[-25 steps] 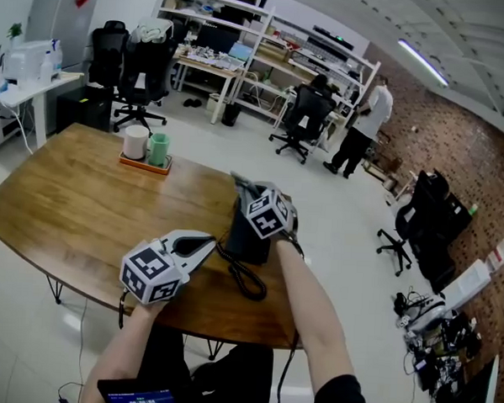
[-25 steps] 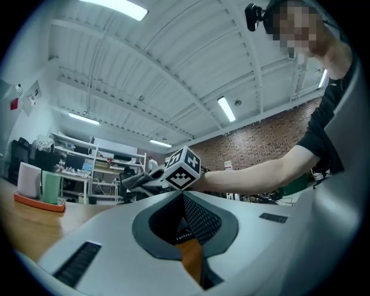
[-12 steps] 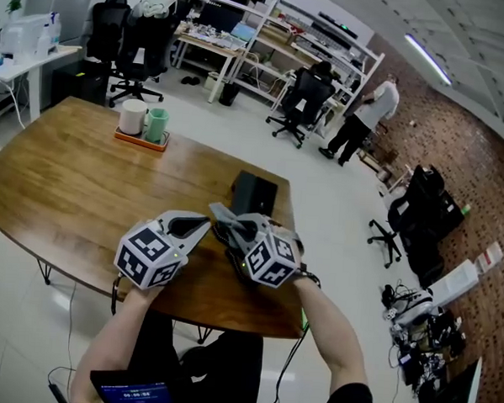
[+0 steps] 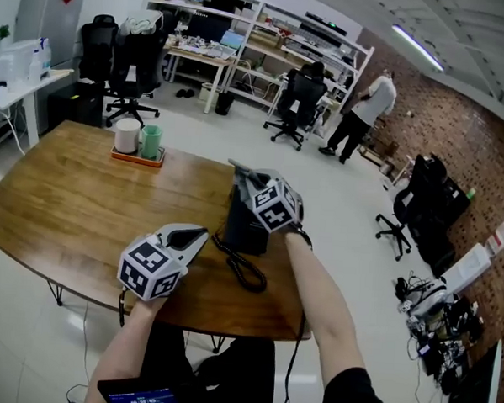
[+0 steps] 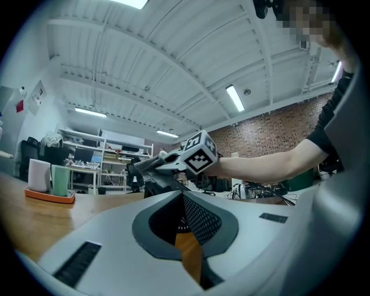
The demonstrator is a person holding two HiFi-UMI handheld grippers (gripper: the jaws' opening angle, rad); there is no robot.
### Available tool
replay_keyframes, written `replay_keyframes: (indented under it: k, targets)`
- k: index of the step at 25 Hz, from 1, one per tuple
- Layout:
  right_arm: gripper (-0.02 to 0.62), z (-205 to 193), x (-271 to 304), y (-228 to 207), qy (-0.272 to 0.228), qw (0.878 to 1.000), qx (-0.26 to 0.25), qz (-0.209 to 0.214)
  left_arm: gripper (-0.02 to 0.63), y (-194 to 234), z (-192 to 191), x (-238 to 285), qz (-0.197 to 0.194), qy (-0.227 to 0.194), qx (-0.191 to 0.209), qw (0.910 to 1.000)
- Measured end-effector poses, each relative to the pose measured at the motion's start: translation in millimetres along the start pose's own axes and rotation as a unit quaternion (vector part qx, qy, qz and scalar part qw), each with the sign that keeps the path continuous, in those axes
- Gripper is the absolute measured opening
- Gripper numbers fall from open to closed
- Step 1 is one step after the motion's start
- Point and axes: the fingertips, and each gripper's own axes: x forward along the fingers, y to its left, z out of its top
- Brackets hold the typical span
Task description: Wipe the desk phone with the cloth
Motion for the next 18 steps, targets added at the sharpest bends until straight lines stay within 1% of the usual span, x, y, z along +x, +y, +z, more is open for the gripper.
replay_keyframes:
  k: [2, 5, 6, 8, 10, 11, 14, 15, 16, 17, 18]
  targets:
    - [0.025, -8, 12, -4, 0.019, 1.000, -0.004, -0.003, -0.006, -4, 2, 2, 0.000, 0.000, -0.001, 1.0000]
    - [0.023, -15, 4, 12, 0.023, 0.999, -0.040, 0.011, -0.008, -7, 6, 3, -0.001, 0.002, 0.001, 1.0000]
    - [0.023, -15, -4, 22, 0.020, 0.998, -0.055, 0.023, -0.008, -7, 7, 2, -0.002, 0.004, 0.003, 1.0000]
    - [0.023, -12, -24, 53, 0.005, 0.994, -0.092, 0.062, -0.008, -7, 8, 1, -0.004, 0.007, 0.004, 1.0000]
    - [0.023, -10, -51, 94, -0.016, 0.984, -0.134, 0.114, -0.008, -6, 8, 1, -0.003, 0.006, 0.003, 1.0000]
    - [0.023, -10, -65, 115, -0.025, 0.977, -0.155, 0.144, -0.008, -5, 8, 1, -0.004, 0.005, 0.004, 1.0000]
    - [0.025, -21, -107, 164, -0.029, 0.948, -0.219, 0.228, -0.008, -5, 8, 1, -0.006, 0.005, 0.005, 1.0000]
    - [0.025, -24, -114, 169, -0.027, 0.942, -0.231, 0.240, -0.008, -5, 8, 1, -0.006, 0.006, 0.006, 0.9999]
    - [0.025, -24, -115, 163, -0.028, 0.944, -0.230, 0.235, -0.008, -6, 7, 0, -0.007, 0.007, 0.007, 0.9999]
    - [0.025, -21, -110, 147, -0.032, 0.953, -0.214, 0.213, -0.008, -6, 6, 0, -0.007, 0.007, 0.009, 0.9999]
    - [0.025, -16, -99, 122, -0.036, 0.966, -0.186, 0.178, -0.006, -5, 5, 0, -0.007, 0.007, 0.010, 0.9999]
